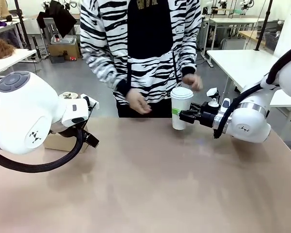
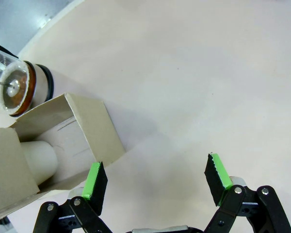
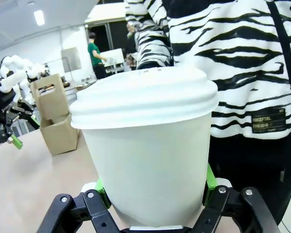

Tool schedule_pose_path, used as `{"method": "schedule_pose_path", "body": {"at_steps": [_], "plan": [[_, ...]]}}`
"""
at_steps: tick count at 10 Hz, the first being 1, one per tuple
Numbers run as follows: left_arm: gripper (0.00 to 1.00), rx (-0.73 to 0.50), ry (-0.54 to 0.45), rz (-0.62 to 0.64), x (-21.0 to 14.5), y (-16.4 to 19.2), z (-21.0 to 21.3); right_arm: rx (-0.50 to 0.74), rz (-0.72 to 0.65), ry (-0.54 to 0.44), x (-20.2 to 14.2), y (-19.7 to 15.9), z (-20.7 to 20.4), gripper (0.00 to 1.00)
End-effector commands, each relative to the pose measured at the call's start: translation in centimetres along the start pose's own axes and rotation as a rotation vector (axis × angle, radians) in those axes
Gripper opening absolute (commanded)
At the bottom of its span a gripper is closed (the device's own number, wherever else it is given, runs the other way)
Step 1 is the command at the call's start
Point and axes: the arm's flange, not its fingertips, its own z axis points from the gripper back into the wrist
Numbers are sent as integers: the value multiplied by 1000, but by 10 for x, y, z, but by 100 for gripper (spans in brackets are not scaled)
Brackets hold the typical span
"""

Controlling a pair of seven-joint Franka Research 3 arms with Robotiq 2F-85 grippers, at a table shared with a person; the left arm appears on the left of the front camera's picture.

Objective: Pour a drink into a cup and package it in a carrier.
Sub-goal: When a person places the Paper Cup Lid on the 600 ml Paper Cup , lift the 600 ml Paper Cup.

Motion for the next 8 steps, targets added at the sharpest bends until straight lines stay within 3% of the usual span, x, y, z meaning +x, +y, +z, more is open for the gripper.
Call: {"method": "schedule_pose_path", "body": {"at_steps": [1,7,8], "plan": [[100,-2,-2,0,0,0,1,3,-5,-3,4,4,0,80],[100,-2,-2,0,0,0,1,0,0,0,0,0,0,80],[100,-2,-2,0,0,0,1,22,4,4,28,12,11,80]]}}
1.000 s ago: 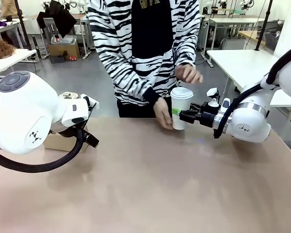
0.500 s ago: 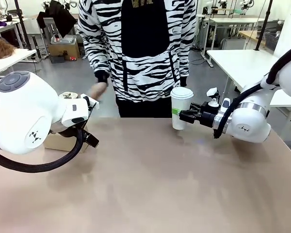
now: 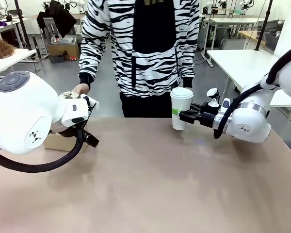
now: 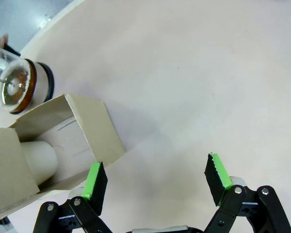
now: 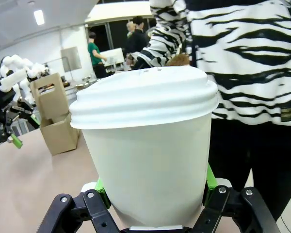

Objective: Pour a drink into a cup and package it in a carrier.
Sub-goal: When a person places the Paper Cup Lid on the 600 ml Paper Cup , lift the 600 ml Paper Cup.

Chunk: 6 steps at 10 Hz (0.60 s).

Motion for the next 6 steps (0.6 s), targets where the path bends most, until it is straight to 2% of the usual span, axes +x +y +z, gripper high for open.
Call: {"method": "schedule_pose_path", "body": {"at_steps": [1,4,6], "plan": [[100,-2,-2,0,0,0,1,20,17,-1,62,26,22,80],[100,-2,-2,0,0,0,1,58,-2,-22,146,58,55,80],[100,-2,-2,0,0,0,1,60,-24,-65,210,96,86,80]]}}
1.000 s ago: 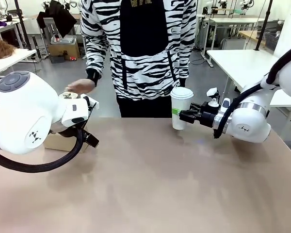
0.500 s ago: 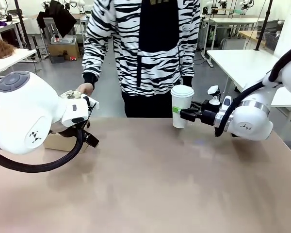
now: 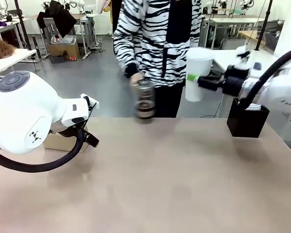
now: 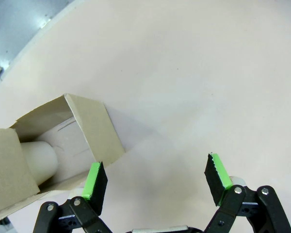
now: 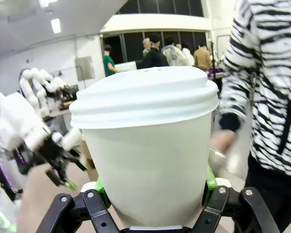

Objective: Pour a drink into a cup and package it in a carrier.
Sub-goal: When a person places the Paper Cup Lid on the 600 ml Paper Cup , lift the 600 ml Paper Cup.

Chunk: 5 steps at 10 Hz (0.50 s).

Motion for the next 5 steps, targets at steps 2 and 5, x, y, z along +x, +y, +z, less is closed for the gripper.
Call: {"method": "schedule_pose_path", "body": {"at_steps": [2,5], "plan": [[100,-1,-1,1,-1,0,0,10,-59,12,69,55,36,80],[100,-1,-1,1,-1,0,0,35,-79,35,99,80,48,80]]}}
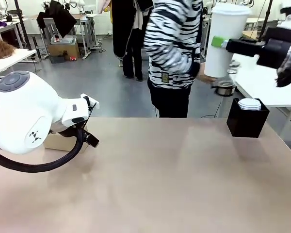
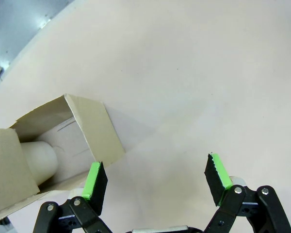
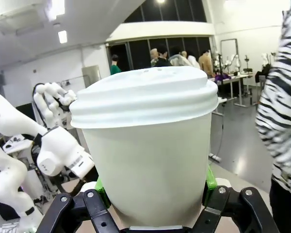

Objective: Pour a drink into a cup and package it in a carrier.
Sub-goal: When a person places the Paper Cup Lid on the 600 ml Paper Cup , lift the 600 ml Paper Cup, then position the Cup Carrier in the center of the table.

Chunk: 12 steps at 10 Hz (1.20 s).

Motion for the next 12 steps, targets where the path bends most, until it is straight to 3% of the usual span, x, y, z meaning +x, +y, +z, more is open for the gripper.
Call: {"method": "schedule_pose_path", "body": {"at_steps": [1,10,12], "plan": [[100,-1,-1,2,-1,1,0,-5,9,-14,-8,-9,-3,80],[100,0,0,0,0,0,0,-5,9,-14,-8,-9,-3,80],[100,37,8,-12,16,0,37,-5,9,-14,-8,-9,-3,80]]}}
